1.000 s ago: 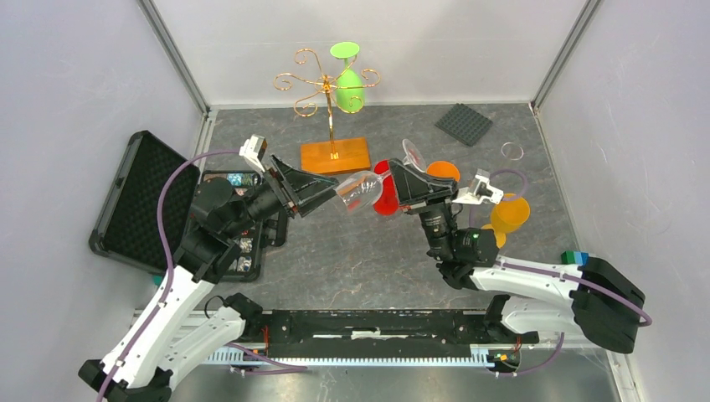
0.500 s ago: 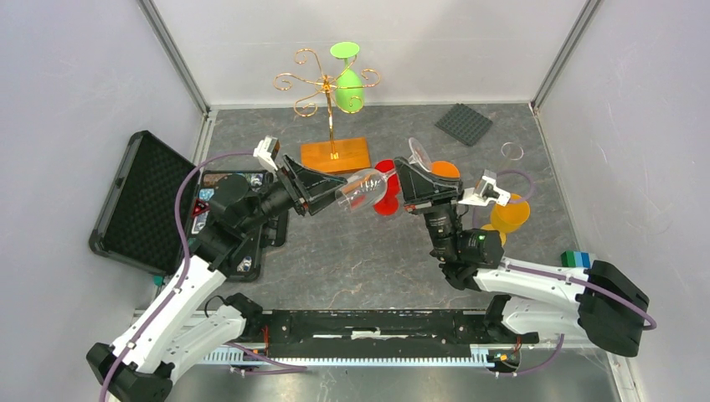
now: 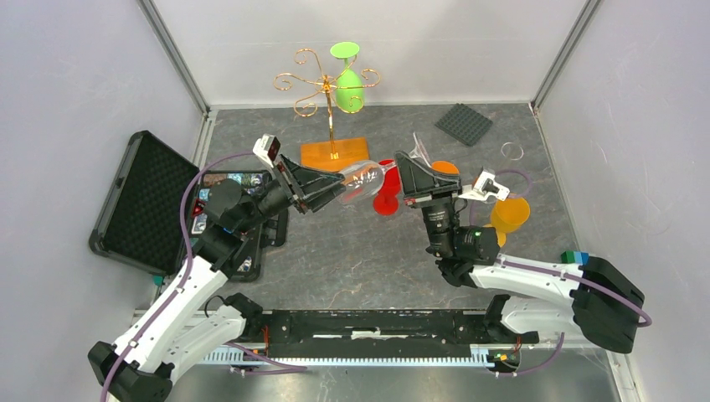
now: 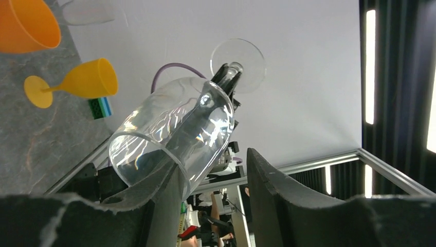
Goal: Take the wine glass off the wine glass rack
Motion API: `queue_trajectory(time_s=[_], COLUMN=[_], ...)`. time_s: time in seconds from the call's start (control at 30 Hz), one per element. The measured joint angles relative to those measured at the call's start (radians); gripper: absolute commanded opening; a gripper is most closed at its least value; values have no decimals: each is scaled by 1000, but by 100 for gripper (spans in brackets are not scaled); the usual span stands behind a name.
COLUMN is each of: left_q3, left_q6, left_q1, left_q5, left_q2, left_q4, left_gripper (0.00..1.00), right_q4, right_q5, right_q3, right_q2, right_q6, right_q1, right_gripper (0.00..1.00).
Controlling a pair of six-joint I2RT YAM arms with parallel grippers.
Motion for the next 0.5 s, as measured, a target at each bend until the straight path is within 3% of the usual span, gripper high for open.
queue_trajectory(time_s=[0.17,0.5], left_q3=[-1,-13], left_q6=[-47,-87], left_q1=[0,0], left_q5=[-3,-11], left_q2=[3,38], left_q4=[70,159], left_gripper=[25,2], right_q4=[2,3], right_q5=[29,69], right_q3=[0,-2], right_q2=[6,31], right_q6=[79,180], right_q1=[-3,-6], right_gripper=[0,0])
